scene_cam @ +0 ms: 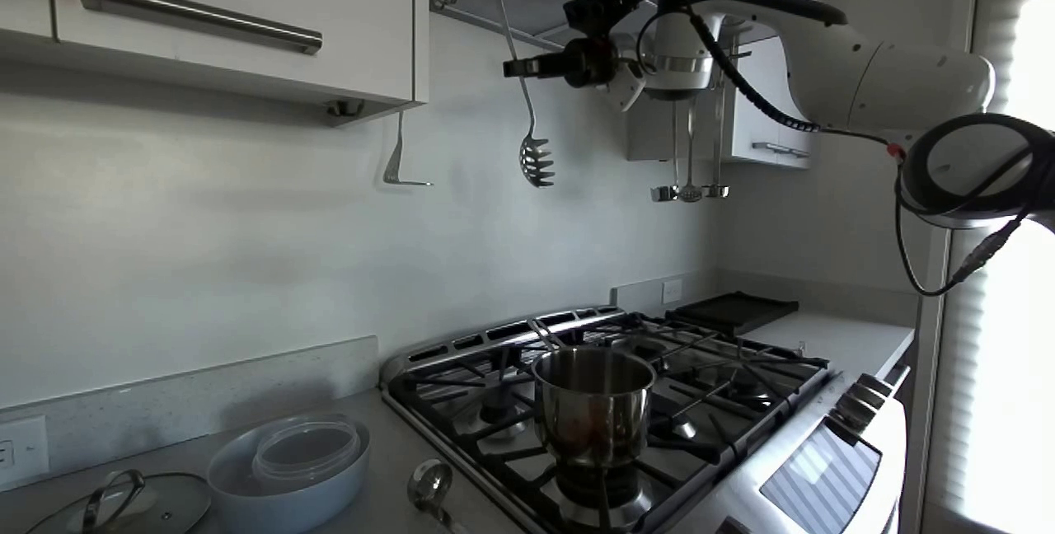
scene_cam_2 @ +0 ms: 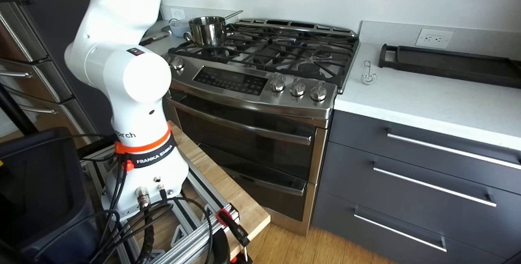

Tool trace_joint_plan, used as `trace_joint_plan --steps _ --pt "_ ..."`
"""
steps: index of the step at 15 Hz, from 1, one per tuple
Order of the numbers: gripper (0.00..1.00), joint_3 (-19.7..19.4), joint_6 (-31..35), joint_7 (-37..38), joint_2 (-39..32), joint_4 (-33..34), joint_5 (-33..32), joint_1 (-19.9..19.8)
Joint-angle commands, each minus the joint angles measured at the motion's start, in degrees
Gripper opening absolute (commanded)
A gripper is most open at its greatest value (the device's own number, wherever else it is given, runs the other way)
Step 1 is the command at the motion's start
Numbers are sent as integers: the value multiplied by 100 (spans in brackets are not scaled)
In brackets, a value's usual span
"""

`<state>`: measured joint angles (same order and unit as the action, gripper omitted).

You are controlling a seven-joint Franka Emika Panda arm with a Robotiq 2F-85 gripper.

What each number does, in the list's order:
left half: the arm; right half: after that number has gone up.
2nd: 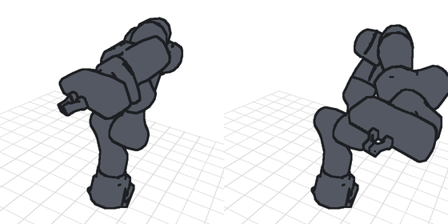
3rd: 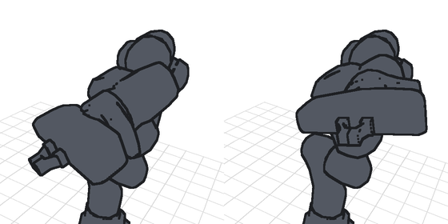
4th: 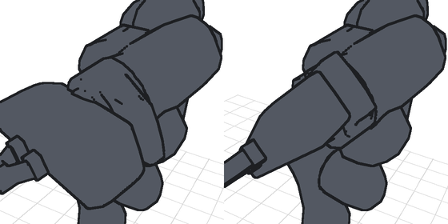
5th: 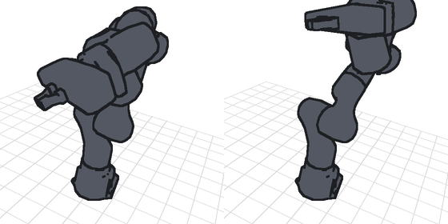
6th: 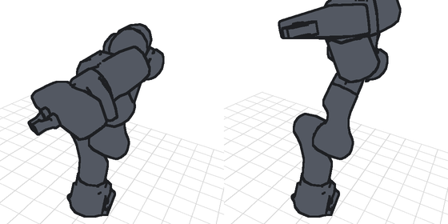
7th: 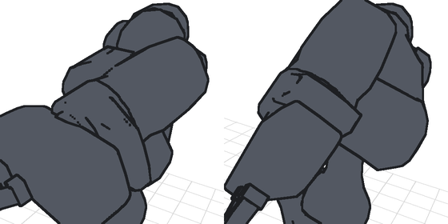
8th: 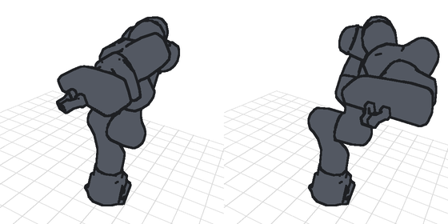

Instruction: Remove the silver utensil from the pot and hang it on the hook at the top left

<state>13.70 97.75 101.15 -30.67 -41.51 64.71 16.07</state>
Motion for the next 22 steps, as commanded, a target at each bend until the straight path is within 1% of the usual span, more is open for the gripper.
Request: trace_joint_plan --steps 1,22 --pt "3 22 -36 98 -109 231 -103 -16" --pt "3 22 80 122 -321 317 -150 117"
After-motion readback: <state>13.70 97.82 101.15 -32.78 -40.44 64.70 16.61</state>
